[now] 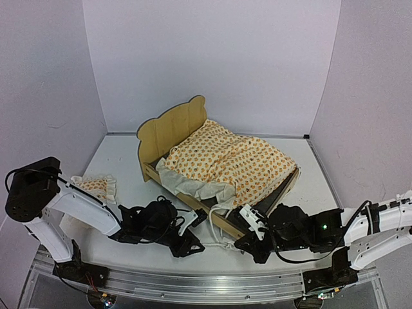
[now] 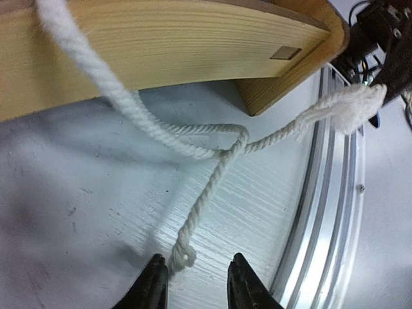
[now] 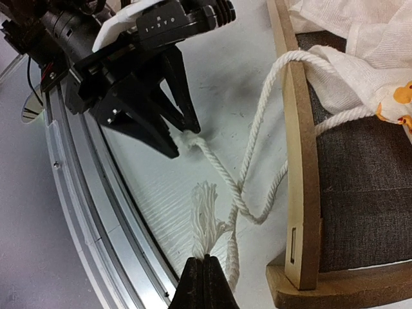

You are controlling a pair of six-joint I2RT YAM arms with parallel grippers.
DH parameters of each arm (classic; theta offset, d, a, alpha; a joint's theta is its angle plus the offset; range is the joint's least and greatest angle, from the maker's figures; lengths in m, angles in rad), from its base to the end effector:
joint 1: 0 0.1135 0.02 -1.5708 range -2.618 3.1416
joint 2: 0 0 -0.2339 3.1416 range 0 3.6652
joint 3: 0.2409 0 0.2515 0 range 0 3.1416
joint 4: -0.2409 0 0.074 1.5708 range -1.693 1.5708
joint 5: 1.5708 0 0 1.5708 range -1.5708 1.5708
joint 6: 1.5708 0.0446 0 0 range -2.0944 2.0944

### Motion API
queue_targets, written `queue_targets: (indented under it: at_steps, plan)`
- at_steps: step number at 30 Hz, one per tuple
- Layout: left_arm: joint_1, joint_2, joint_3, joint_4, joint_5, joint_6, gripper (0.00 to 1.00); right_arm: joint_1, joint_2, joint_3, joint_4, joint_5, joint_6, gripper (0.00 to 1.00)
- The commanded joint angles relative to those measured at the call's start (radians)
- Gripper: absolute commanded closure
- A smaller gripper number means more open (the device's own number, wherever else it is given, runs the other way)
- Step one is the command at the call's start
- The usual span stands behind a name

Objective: Set up the pet bed

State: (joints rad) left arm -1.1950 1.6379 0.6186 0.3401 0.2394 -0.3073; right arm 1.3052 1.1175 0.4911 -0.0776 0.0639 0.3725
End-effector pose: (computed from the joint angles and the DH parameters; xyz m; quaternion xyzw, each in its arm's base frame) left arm 0.1025 -0.2886 0.0966 0.4312 0.7869 -0.3709 0.2394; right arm 0.0660 0.2317 0.1525 -0.3959 0.8163 0.2929 0.3021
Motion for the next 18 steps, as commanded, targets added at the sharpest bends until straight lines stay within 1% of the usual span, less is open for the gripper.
queue_targets:
  at_steps: [1,3,5,6,7,9,12,15,16,18]
  plan:
    - [0.002,-0.068,0.005,0.143,-0.037,-0.014,0.48,0.005,0.024,0.051,0.055,0.046,0.025,1.0]
    - [0.033,-0.066,-0.02,0.247,0.006,-0.035,0.41,0.005,0.034,0.061,0.059,0.063,0.019,1.0]
    - [0.089,-0.05,-0.047,0.366,0.029,-0.108,0.36,0.005,0.049,0.069,0.066,0.088,0.017,1.0]
    - [0.114,-0.031,-0.038,0.389,0.048,-0.138,0.36,0.005,0.055,0.074,0.067,0.101,0.015,1.0]
    - [0.128,-0.011,-0.016,0.398,0.072,-0.149,0.3,0.005,0.06,0.079,0.068,0.114,0.011,1.0]
    - [0.132,0.022,0.027,0.397,0.067,-0.151,0.29,0.005,0.066,0.085,0.068,0.145,0.014,1.0]
    - [0.139,0.081,0.071,0.398,0.07,-0.153,0.36,0.005,0.076,0.092,0.067,0.188,0.008,1.0]
    - [0.14,0.129,0.106,0.4,0.083,-0.121,0.42,0.005,0.097,0.111,0.067,0.216,-0.013,1.0]
    - [0.14,0.144,0.119,0.401,0.098,-0.108,0.47,0.005,0.104,0.118,0.068,0.226,-0.017,1.0]
    - [0.14,0.143,0.129,0.405,0.109,-0.091,0.59,0.005,0.12,0.129,0.067,0.253,-0.027,1.0]
